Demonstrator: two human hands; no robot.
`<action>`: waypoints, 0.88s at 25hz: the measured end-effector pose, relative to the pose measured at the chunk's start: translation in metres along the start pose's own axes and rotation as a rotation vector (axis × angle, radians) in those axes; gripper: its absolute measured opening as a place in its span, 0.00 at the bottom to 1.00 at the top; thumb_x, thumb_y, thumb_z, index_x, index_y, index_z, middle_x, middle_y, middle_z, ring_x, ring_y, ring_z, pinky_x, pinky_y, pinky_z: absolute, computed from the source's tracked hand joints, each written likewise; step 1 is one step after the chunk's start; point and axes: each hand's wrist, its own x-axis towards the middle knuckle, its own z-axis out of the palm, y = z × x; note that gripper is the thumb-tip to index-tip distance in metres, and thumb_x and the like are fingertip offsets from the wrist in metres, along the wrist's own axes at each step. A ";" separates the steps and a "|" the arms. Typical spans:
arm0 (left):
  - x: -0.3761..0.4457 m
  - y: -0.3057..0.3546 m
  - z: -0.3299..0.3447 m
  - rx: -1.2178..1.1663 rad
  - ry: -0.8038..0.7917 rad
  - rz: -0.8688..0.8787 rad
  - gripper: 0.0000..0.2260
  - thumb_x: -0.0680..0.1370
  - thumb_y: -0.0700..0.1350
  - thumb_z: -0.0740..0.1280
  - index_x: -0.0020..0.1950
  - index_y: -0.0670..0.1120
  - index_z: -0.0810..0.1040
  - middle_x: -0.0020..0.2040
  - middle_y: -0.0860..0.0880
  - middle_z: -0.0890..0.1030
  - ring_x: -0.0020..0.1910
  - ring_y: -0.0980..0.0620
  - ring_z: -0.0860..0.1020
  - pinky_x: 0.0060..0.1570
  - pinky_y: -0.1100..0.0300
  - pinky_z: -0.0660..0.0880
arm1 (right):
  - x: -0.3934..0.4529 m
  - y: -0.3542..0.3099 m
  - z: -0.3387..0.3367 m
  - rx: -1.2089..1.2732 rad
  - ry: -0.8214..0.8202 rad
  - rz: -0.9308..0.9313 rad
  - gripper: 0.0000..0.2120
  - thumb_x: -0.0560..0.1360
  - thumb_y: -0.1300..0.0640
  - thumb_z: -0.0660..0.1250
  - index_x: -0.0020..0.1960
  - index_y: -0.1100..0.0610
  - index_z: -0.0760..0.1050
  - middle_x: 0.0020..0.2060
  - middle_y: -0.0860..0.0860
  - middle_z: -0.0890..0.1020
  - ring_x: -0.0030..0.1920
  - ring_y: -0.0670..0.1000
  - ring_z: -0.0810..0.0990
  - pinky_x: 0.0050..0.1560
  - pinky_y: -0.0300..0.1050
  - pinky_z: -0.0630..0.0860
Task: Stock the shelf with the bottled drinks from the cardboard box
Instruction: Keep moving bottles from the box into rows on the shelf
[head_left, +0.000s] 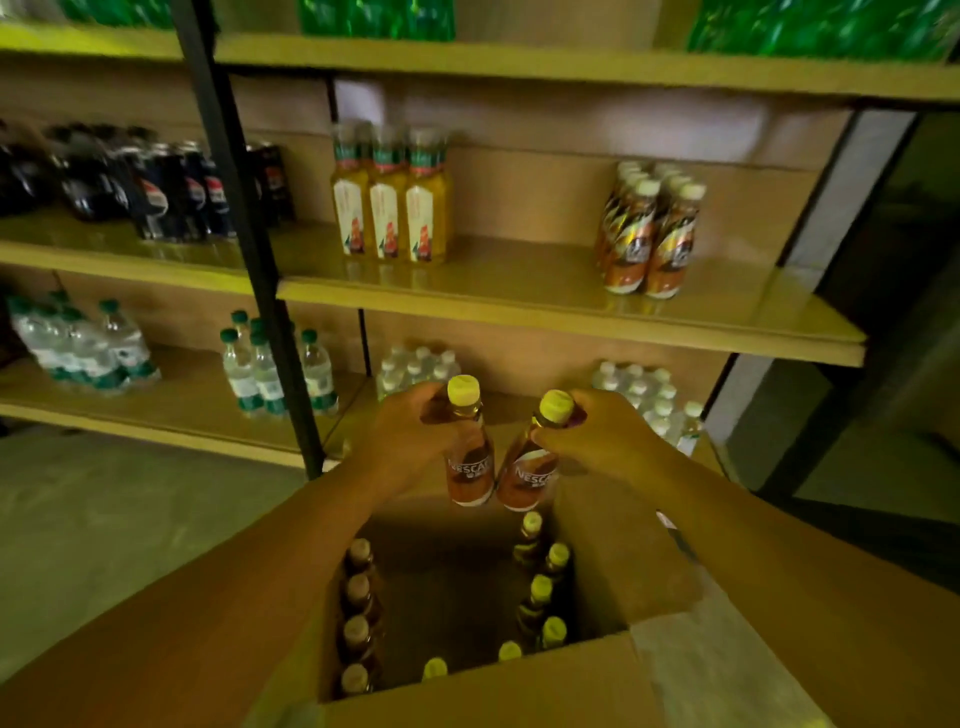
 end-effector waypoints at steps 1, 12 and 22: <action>0.004 0.019 0.001 -0.031 -0.012 0.032 0.18 0.71 0.46 0.76 0.59 0.56 0.78 0.52 0.57 0.83 0.52 0.58 0.81 0.50 0.59 0.77 | -0.001 -0.007 -0.015 -0.008 0.045 0.001 0.07 0.71 0.55 0.76 0.48 0.53 0.81 0.37 0.44 0.81 0.38 0.40 0.78 0.35 0.34 0.71; 0.056 0.204 0.114 -0.191 -0.154 0.259 0.11 0.76 0.42 0.71 0.55 0.55 0.78 0.50 0.60 0.82 0.54 0.59 0.80 0.46 0.64 0.74 | -0.004 -0.011 -0.217 0.035 0.420 -0.115 0.06 0.71 0.53 0.75 0.47 0.47 0.80 0.38 0.43 0.84 0.37 0.38 0.82 0.35 0.32 0.77; 0.159 0.277 0.274 -0.130 -0.046 0.249 0.13 0.77 0.45 0.69 0.61 0.54 0.77 0.58 0.57 0.80 0.57 0.55 0.78 0.54 0.55 0.76 | 0.092 0.083 -0.355 0.101 0.414 -0.171 0.10 0.75 0.56 0.71 0.55 0.47 0.79 0.44 0.44 0.84 0.46 0.43 0.82 0.47 0.39 0.78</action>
